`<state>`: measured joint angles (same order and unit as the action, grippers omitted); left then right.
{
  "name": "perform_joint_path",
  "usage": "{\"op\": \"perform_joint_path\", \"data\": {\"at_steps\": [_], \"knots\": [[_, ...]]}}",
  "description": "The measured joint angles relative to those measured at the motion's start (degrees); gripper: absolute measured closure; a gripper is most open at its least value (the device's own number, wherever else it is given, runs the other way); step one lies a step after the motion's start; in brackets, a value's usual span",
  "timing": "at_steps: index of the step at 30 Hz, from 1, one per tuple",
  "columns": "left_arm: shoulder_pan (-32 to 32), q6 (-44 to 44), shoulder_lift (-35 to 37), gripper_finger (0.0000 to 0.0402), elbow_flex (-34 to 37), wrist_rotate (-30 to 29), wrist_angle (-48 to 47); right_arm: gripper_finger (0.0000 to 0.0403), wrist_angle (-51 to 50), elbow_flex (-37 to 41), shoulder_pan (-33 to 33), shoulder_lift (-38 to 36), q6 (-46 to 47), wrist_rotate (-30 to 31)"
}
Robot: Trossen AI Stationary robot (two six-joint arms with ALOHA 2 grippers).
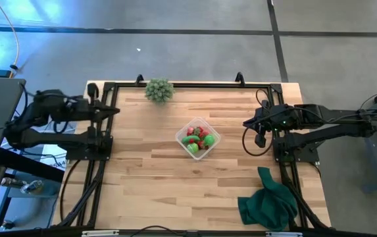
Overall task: Pick and placing Produce into tupperware
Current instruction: Return to Home Position
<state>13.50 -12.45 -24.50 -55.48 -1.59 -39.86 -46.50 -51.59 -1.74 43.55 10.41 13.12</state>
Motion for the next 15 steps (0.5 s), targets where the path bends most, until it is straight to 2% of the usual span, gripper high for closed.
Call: {"op": "perform_joint_path", "data": {"at_steps": [8,15], "knots": [[0.0,2.7,13.3,0.0396,6.9,0.0,-2.4,0.0378,0.0,0.0,0.0,0.0,0.0,0.0],[0.0,3.2,19.0,0.0396,13.4,0.9,-3.9,0.0378,0.0,0.0,0.0,0.0,0.0,0.0]]}}
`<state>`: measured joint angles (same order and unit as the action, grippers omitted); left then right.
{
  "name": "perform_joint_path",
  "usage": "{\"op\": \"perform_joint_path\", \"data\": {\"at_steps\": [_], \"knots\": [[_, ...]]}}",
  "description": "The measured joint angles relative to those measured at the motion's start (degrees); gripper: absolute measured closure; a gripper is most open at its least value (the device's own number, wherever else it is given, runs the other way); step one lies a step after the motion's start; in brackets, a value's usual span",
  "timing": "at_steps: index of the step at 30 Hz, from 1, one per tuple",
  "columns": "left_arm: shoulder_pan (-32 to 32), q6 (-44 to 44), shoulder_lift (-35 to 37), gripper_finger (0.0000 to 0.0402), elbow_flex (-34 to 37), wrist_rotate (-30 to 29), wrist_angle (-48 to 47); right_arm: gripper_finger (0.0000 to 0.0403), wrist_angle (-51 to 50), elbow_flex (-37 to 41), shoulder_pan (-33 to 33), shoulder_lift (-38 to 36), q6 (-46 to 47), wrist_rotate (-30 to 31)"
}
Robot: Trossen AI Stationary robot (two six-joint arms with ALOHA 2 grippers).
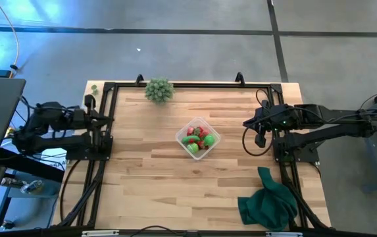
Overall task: Pick and placing Produce into tupperware
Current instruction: Return to Home Position
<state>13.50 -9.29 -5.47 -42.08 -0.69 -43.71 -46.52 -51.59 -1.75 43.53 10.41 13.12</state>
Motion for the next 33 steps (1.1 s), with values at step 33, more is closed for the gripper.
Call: {"op": "perform_joint_path", "data": {"at_steps": [33], "knots": [[0.0,5.8,0.3,0.0396,19.4,1.1,5.3,0.0378,0.0,0.0,0.0,0.0,0.0,0.0]]}}
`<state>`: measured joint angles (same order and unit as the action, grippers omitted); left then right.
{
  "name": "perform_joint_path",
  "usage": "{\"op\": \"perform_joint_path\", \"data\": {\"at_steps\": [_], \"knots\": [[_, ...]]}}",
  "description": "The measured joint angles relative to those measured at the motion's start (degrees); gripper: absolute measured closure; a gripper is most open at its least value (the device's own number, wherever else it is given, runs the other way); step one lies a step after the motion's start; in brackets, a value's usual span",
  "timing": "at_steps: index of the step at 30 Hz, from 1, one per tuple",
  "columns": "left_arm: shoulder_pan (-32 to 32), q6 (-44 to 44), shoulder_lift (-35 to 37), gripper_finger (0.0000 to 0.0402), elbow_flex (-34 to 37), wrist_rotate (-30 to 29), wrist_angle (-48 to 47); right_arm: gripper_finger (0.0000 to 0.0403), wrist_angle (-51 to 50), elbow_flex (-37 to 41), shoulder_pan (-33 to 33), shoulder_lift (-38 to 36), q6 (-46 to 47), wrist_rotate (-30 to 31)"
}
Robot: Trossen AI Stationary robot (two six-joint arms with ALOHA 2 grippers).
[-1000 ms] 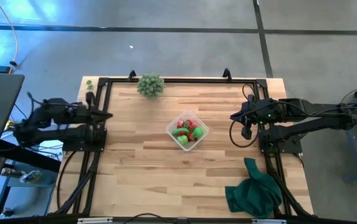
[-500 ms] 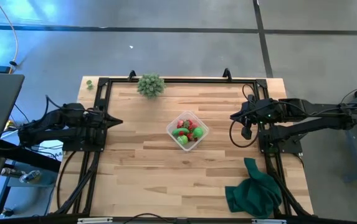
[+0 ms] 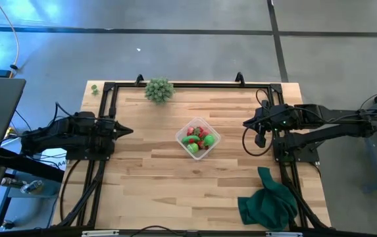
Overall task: Pick and placing Produce into tupperware
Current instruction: Return to Home Position
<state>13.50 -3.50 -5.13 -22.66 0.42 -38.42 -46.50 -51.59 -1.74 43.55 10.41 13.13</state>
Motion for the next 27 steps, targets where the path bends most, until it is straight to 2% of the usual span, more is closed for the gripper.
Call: {"op": "perform_joint_path", "data": {"at_steps": [5,14,18,23,27], "knots": [[0.0,1.3,0.0,0.0396,0.0,-0.9,-0.9,0.0378,0.0,0.0,0.0,0.0,0.0,0.0],[0.0,-2.5,0.0,0.0396,0.0,-0.9,-0.9,0.0378,1.4,0.0,0.0,0.0,0.8,0.2],[0.0,-2.5,0.0,0.0396,0.0,-0.9,-1.0,0.0378,7.4,0.0,0.0,0.4,13.0,0.1],[0.0,-2.7,0.0,0.0396,0.0,-0.9,-1.0,0.0378,21.5,0.0,0.0,1.4,29.0,3.2],[0.0,-2.7,0.0,0.0396,0.0,-0.9,-1.0,0.0378,30.7,0.0,0.0,1.9,32.1,4.4]]}}
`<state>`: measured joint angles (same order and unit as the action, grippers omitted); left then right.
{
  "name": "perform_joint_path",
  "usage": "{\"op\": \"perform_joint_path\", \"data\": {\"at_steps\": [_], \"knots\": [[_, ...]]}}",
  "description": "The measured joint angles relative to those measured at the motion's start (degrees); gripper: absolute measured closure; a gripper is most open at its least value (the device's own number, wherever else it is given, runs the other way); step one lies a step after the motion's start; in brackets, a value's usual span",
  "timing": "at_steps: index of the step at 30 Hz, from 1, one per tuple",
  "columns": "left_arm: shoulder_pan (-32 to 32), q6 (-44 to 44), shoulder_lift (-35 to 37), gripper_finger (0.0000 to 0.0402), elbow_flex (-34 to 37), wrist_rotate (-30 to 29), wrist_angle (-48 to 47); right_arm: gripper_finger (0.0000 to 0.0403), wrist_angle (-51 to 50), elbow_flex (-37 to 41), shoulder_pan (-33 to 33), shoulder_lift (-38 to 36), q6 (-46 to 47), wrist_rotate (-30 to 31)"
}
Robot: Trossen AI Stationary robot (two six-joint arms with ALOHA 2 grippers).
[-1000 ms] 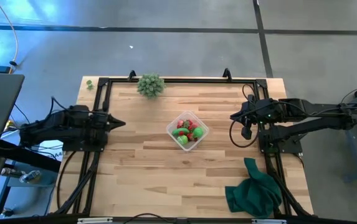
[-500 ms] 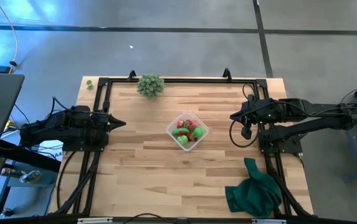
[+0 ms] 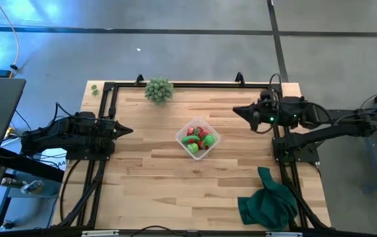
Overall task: Pick and placing Produce into tupperware
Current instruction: Return to Home Position
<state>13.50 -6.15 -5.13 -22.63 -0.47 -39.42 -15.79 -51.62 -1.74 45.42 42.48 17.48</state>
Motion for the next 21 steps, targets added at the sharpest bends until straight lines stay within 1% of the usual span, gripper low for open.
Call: {"op": "perform_joint_path", "data": {"at_steps": [3,5,8,10,12,14,16,19,21], "knots": [[0.0,0.0,0.0,0.0396,0.0,0.0,0.0,0.0378,7.6,0.0,0.0,0.0,-1.8,2.7],[0.0,0.0,0.0,0.0396,0.0,0.0,0.0,0.0378,11.6,-0.3,0.0,-0.6,-6.4,3.1],[0.0,0.0,0.0,0.0396,0.0,0.0,0.0,0.0378,13.3,-2.3,0.0,-2.2,-11.7,1.1],[0.0,0.0,0.0,0.0396,0.0,0.0,0.0,0.0378,12.9,-3.8,-0.4,-3.9,-13.7,-0.7],[0.0,0.0,0.0,0.0396,0.0,0.0,0.0,0.0378,12.1,-4.6,-1.1,-5.8,-15.7,-1.1],[0.0,0.0,0.0,0.0396,0.0,0.0,0.0,0.0378,11.3,-4.7,-2.2,-8.1,-18.3,0.9],[0.0,0.0,0.0,0.0396,0.0,0.0,0.0,0.0378,8.3,-4.6,-3.3,-10.6,-20.5,5.4],[0.0,0.0,0.0,0.0396,0.0,0.0,0.0,0.0378,4.9,-3.4,-4.6,-13.7,-20.8,12.3],[0.0,0.0,0.0,0.0396,0.0,0.0,-0.1,0.0378,4.0,-1.3,-4.8,-15.0,-20.2,13.8]]}}
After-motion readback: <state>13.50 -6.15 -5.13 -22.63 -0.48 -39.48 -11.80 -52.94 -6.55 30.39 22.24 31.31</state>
